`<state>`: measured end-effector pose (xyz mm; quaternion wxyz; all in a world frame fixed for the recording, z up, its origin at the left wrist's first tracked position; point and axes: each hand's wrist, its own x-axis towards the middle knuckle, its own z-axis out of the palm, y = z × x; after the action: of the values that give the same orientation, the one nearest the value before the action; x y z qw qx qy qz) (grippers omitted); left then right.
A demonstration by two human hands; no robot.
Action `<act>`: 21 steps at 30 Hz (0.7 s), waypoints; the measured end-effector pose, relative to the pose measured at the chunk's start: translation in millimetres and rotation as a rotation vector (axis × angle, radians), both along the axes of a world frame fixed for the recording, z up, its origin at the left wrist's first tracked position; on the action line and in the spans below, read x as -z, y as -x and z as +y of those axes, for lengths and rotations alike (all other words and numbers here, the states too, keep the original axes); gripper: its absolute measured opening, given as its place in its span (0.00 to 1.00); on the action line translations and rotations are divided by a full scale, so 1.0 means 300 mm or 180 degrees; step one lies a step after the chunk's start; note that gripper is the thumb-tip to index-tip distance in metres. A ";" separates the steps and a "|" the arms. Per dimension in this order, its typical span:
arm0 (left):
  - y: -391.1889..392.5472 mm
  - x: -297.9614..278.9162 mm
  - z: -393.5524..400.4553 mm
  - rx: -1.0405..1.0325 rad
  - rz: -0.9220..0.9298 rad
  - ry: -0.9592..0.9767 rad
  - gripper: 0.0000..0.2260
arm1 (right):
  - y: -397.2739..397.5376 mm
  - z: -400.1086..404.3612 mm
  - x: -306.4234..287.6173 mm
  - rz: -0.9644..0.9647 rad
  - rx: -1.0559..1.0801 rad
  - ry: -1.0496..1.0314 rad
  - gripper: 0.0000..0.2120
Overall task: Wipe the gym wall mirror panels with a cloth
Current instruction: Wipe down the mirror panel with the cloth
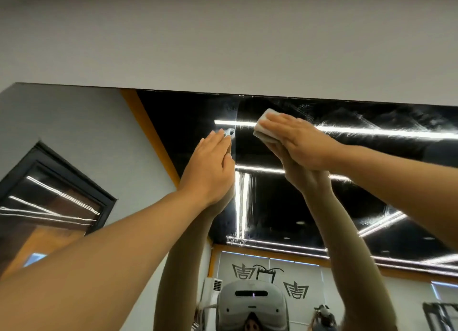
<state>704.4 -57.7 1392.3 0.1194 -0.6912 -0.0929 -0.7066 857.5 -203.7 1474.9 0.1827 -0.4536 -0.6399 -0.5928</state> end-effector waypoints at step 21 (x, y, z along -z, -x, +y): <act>-0.012 0.011 -0.004 -0.0999 0.0215 -0.0060 0.44 | -0.246 -0.136 0.186 -0.0247 0.0218 0.0017 0.25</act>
<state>707.9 -59.0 1389.1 0.2379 -0.6904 -0.1890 -0.6565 931.2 -244.6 1419.0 0.1361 -0.4523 -0.6323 -0.6141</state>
